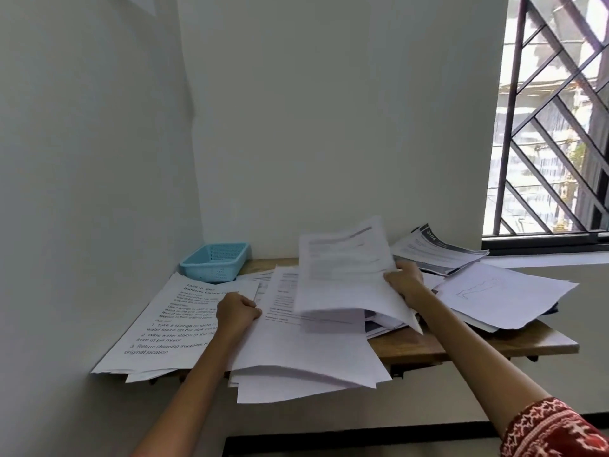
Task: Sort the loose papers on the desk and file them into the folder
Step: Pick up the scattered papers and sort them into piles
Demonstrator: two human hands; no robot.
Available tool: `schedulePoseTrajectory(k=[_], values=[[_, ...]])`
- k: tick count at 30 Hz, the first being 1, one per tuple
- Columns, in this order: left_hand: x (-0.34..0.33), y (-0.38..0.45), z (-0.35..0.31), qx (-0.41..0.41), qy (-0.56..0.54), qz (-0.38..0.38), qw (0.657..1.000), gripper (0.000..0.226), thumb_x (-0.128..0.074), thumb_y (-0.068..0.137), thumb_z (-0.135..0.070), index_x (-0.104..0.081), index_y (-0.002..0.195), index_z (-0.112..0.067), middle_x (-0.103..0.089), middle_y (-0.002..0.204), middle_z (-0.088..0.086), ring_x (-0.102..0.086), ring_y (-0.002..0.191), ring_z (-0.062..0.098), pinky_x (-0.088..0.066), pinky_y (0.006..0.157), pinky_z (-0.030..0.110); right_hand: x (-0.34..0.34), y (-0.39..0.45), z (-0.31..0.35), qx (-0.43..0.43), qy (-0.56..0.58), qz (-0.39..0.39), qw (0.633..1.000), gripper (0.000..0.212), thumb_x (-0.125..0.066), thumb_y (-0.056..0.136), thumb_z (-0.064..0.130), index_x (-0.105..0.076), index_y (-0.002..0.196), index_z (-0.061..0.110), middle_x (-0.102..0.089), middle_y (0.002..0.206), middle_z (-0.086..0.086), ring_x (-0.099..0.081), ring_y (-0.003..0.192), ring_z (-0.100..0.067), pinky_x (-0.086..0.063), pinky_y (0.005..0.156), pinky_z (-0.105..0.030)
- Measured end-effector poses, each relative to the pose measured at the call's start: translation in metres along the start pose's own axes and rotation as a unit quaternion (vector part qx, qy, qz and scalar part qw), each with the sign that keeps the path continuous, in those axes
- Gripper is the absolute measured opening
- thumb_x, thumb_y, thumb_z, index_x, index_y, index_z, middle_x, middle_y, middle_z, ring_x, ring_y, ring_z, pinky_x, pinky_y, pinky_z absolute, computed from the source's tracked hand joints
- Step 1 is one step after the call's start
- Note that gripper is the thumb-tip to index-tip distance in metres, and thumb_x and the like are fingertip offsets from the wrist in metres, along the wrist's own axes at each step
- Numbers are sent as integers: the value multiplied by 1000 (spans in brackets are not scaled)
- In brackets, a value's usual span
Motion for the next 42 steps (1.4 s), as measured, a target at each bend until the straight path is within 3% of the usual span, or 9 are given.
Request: schedulePoseTrajectory(k=[5, 15, 19, 23, 25, 30, 32, 37, 42], values=[[-4, -26, -6, -26, 194, -18, 981, 15, -61, 86, -16, -56, 95, -5, -62, 103, 14, -60, 96, 28, -39, 67, 29, -51, -35, 5, 52, -275, 193, 941, 23, -64, 80, 6, -59, 101, -1, -56, 90, -11, -53, 76, -21, -41, 58, -26], [30, -47, -5, 32, 366, 33, 929, 44, -27, 100, -31, -61, 110, -6, -64, 105, 7, -60, 98, 20, -44, 82, 28, -46, -58, 13, 28, -390, 201, 898, 53, -61, 82, 60, -48, 76, 8, -61, 49, 3, -60, 52, -16, -51, 88, -37], [29, -68, 1, 125, 319, 152, 927, 71, -30, 96, -56, -45, 131, 4, -53, 132, 17, -58, 114, 29, -49, 92, 36, -60, -69, 10, -7, -343, 248, 906, 76, -62, 82, 58, -42, 127, 0, -66, 98, -11, -67, 78, -25, -53, 89, -41], [4, -86, -5, 180, 94, 279, 939, 74, -42, 89, -61, -49, 118, 7, -68, 100, 21, -68, 72, 25, -57, 66, 35, -65, -72, 10, 6, -364, 247, 898, 79, -66, 82, 51, -39, 136, -1, -55, 130, -15, -58, 109, -30, -47, 95, -36], [2, -81, -19, 132, 32, 256, 957, 61, -51, 91, -50, -50, 116, 5, -69, 79, 18, -67, 58, 21, -56, 54, 29, -61, -72, 10, 6, -336, 247, 909, 77, -69, 83, 41, -37, 138, -2, -48, 137, -14, -49, 121, -30, -41, 94, -33], [-8, -73, -47, 0, 33, 171, 985, 40, -53, 91, -6, -43, 129, 1, -54, 119, 17, -54, 105, 27, -42, 79, 29, -38, -69, 6, -19, -202, 205, 958, 69, -72, 83, 20, -36, 135, -6, -48, 119, -15, -50, 108, -28, -39, 80, -28], [-10, -73, -59, -44, -10, 151, 987, 16, -48, 92, -5, -54, 107, -2, -56, 101, 10, -55, 89, 22, -42, 69, 25, -26, -64, 9, -19, -117, 167, 979, 69, -73, 82, 17, -34, 135, -5, -46, 130, -18, -49, 117, -31, -41, 89, -32], [7, -58, -87, -127, -114, 55, 984, 32, -46, 95, -7, -45, 127, -1, -54, 128, 14, -51, 116, 29, -40, 90, 30, -1, -40, 45, 44, 110, 51, 992, 20, -81, 72, 12, -63, 81, 13, -69, 101, -15, -67, 91, -30, -54, 89, -46], [24, -36, -110, -182, -92, 10, 979, 26, -42, 96, -6, -38, 122, -4, -53, 126, 17, -51, 104, 25, -40, 83, 29, -4, -42, 101, 171, 155, -8, 973, 21, -66, 85, 10, -62, 106, 10, -66, 101, -5, -64, 93, -24, -51, 77, -30]])
Point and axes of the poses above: each hand's wrist, its own y-axis towards the middle knuckle, its own x-axis out of the back of the hand, z = x × y, the point moved 6 cm from there along y, towards the middle knuckle
